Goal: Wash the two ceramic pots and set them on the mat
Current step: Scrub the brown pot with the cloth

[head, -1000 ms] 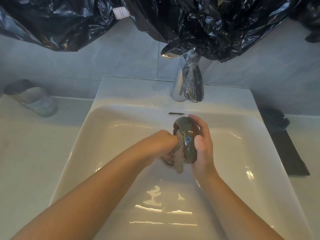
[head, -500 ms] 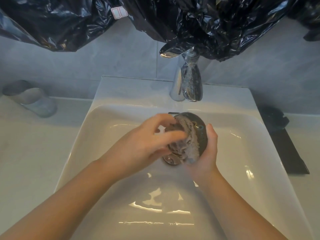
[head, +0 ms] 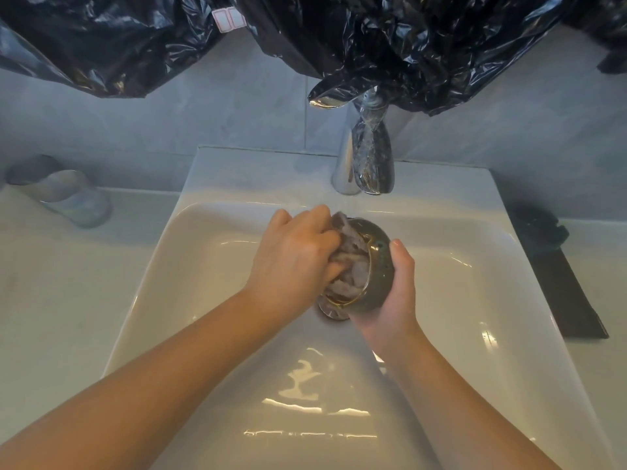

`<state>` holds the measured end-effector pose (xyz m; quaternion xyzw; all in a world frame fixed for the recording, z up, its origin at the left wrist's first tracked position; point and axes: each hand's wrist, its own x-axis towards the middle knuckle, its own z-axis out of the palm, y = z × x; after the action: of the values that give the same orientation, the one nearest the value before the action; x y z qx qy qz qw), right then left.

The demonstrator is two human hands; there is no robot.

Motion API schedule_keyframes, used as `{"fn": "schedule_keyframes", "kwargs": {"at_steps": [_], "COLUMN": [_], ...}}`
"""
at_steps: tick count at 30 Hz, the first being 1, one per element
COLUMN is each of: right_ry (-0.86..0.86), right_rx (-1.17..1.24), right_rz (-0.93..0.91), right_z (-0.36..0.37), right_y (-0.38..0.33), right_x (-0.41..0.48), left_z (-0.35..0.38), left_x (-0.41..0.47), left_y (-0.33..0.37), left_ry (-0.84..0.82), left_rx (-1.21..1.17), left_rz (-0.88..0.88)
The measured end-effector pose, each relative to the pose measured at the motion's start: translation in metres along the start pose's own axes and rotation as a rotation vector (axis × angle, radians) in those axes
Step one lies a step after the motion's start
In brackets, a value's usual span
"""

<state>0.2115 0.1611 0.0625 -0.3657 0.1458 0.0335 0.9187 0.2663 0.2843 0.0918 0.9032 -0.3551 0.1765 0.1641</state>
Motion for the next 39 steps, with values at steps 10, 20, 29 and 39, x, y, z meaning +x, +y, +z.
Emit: {"fn": "schedule_keyframes", "kwargs": {"at_steps": [10, 20, 29, 39], "right_ry": [0.071, -0.01, 0.011, -0.083], "right_rx": [0.119, 0.029, -0.272, -0.704], "right_rz": [0.025, 0.092, -0.247, -0.594], "right_z": [-0.005, 0.001, -0.004, -0.018], "right_y": [-0.006, 0.0, 0.003, -0.001], "right_x": [0.0, -0.003, 0.002, 0.003], "left_z": [-0.023, -0.01, 0.002, -0.013], "left_x": [-0.011, -0.006, -0.013, 0.001], "left_y": [0.004, -0.012, 0.021, 0.024], "left_ry": [-0.008, -0.047, -0.257, -0.621], "left_rx": [-0.258, 0.006, -0.402, -1.527], "left_rz": [-0.084, 0.425, -0.367, -1.129]}}
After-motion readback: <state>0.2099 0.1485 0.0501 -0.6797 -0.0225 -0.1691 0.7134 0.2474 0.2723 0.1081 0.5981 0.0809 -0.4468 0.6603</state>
